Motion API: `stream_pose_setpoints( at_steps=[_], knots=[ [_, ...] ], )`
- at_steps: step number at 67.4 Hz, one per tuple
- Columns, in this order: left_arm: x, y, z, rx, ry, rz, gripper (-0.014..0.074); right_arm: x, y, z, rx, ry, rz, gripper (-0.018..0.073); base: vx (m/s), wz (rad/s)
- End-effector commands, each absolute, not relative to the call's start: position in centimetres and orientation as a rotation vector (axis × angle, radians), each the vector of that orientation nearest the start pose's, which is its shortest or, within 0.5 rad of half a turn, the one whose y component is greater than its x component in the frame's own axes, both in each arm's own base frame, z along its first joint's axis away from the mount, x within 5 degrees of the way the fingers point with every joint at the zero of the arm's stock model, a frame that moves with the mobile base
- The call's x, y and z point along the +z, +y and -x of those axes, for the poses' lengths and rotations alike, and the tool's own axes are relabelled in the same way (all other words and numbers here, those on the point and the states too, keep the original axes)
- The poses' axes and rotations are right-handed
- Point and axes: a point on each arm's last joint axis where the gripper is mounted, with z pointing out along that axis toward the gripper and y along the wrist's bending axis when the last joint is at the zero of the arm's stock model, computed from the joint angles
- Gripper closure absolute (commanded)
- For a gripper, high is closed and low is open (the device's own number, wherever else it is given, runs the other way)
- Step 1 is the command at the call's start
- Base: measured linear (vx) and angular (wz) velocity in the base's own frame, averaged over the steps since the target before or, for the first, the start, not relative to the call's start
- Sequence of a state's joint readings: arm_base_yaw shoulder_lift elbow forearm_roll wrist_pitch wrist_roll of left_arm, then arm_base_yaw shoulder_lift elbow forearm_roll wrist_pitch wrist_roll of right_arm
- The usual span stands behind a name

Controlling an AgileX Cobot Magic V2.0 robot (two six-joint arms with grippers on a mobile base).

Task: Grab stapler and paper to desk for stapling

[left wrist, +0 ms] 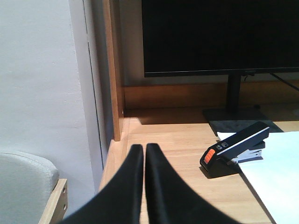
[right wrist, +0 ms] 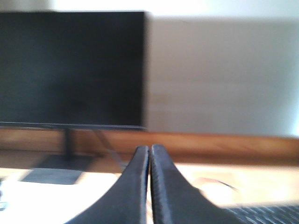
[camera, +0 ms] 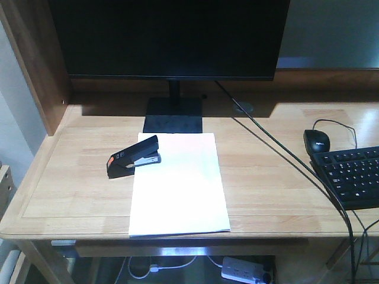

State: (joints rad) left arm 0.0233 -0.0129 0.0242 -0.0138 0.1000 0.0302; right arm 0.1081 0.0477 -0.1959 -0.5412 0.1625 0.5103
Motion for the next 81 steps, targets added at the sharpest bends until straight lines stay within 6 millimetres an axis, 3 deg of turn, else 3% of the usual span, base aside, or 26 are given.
stream_pose_setpoints(
  at_steps=[1, 28, 57, 71, 81],
  knots=[
    [20.1, 0.1, -5.6, 0.019, 1.51, 0.013, 0.0603, 27.6, -0.3, -4.7, -0.08, 1.419, 0.027, 0.0569, 0.0, 0.0],
    [20.1, 0.1, -5.6, 0.019, 1.51, 0.013, 0.0603, 27.7, -0.3, -4.3, -0.188, 1.392, 0.053, 0.0569, 0.0, 0.0],
    [20.1, 0.1, -5.6, 0.019, 1.511, 0.013, 0.0603, 21.3, -0.2, -5.5, -0.086, 1.409, 0.009, 0.0569, 0.0, 0.0],
    [20.1, 0.1, -5.6, 0.019, 1.511, 0.013, 0.0603, 21.0, 0.4, -5.5, -0.025, 1.424, 0.111, 0.0569, 0.0, 0.0],
    [20.1, 0.1, -5.6, 0.019, 1.511, 0.013, 0.0603, 21.0, 0.3, -5.5, -0.022, 1.426, 0.087, 0.0569, 0.0, 0.0]
  ],
)
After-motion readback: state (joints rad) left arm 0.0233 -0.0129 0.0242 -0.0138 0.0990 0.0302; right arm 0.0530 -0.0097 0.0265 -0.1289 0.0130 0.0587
